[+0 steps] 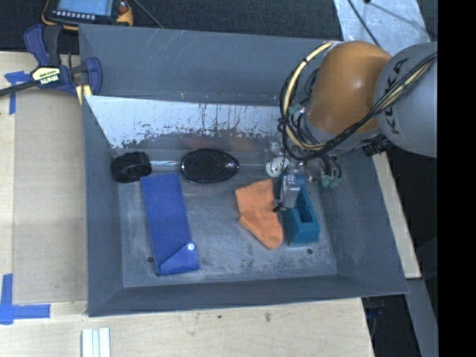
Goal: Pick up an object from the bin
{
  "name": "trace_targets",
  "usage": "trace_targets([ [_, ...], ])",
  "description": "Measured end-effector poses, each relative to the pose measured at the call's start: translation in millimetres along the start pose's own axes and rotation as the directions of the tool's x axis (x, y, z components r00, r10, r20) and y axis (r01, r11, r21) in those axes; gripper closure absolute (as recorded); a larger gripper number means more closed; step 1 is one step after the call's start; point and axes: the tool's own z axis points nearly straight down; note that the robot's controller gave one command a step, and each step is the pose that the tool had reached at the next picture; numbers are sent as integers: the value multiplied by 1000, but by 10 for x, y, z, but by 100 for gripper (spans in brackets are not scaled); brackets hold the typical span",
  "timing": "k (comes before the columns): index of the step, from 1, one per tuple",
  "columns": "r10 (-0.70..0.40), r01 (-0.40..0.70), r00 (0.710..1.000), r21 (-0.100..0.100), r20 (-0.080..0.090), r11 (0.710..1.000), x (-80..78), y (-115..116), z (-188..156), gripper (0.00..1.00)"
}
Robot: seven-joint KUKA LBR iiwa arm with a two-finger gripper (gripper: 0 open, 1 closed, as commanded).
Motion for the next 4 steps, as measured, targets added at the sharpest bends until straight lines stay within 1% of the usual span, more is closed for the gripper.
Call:
trace_targets([
  [1,0,0,1000,0,0,1000,0,0,0,0],
  [2,87,-87,996,0,3,996,-121,183,466,0],
  [3,-8,8,1000,0,3,1000,130,47,709,100],
  [4,-8,8,1000,0,3,1000,130,47,709,100],
])
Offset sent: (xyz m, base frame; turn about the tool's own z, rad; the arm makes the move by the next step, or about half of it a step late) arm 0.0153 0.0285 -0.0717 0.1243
